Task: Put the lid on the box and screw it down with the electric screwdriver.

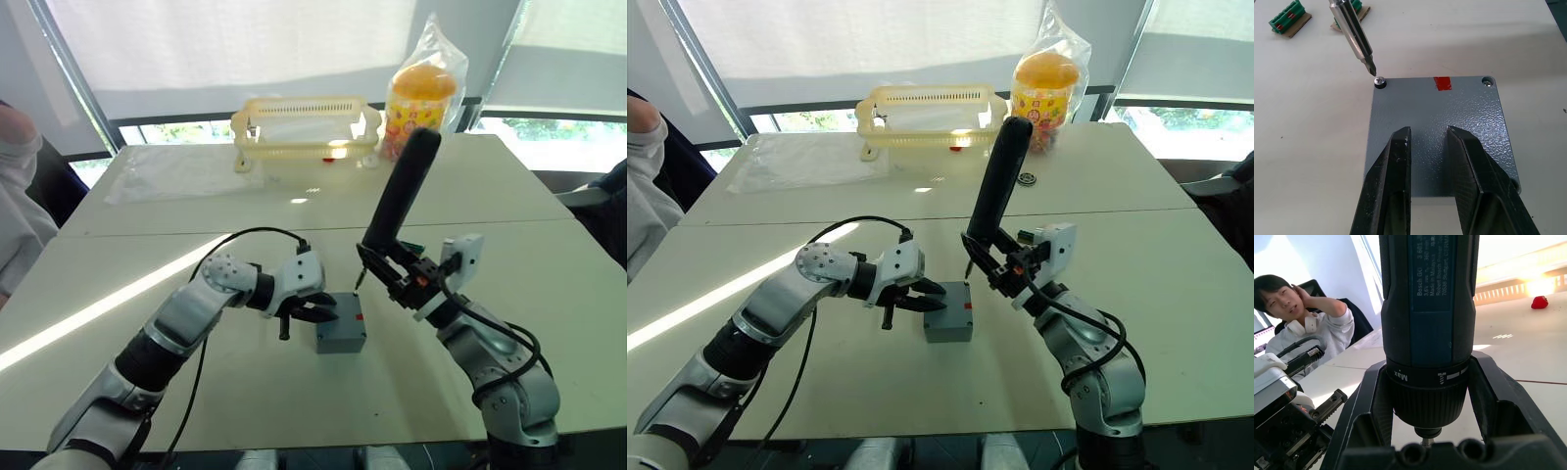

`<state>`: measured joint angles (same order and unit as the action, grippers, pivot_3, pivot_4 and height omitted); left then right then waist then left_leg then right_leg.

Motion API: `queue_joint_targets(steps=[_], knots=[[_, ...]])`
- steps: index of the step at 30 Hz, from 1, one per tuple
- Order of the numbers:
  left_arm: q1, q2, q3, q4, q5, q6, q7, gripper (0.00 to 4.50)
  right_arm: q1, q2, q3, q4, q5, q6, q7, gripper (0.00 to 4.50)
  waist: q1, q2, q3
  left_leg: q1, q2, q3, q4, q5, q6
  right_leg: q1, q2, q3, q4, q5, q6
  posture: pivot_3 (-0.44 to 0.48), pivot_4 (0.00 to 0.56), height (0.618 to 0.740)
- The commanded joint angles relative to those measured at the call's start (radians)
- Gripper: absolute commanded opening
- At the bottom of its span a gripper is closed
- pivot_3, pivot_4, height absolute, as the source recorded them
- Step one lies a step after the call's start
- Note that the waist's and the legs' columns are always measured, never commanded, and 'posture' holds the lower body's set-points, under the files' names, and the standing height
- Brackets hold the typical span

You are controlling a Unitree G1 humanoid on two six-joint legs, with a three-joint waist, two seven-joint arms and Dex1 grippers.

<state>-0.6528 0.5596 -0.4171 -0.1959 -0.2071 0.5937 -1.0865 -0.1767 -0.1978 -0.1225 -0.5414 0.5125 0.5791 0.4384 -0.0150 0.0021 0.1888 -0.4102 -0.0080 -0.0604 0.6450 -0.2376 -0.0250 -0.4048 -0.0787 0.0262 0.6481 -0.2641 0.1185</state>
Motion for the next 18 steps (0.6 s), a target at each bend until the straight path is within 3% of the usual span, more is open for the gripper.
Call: queue_joint_targets(steps=[1,18], knots=[[0.007,-0.001,-0.012,-0.014,0.009,0.007,0.0,1.13,-0.008,-0.008,0.007,-0.027,0.013,-0.045,-0.001,1.73,0.0,0.0,0.0,0.0,0.0,0.0,0.0,0.0,0.0,0.0,0.0,0.0,0.0,0.0,0.0,0.0,0.15,0.74],[0.008,-0.003,-0.012,-0.015,0.013,0.007,0.003,1.13,0.028,-0.042,0.045,0.008,-0.022,-0.1,0.004,1.73,0.0,0.0,0.0,0.0,0.0,0.0,0.0,0.0,0.0,0.0,0.0,0.0,0.0,0.0,0.0,0.0,0.15,0.74]])
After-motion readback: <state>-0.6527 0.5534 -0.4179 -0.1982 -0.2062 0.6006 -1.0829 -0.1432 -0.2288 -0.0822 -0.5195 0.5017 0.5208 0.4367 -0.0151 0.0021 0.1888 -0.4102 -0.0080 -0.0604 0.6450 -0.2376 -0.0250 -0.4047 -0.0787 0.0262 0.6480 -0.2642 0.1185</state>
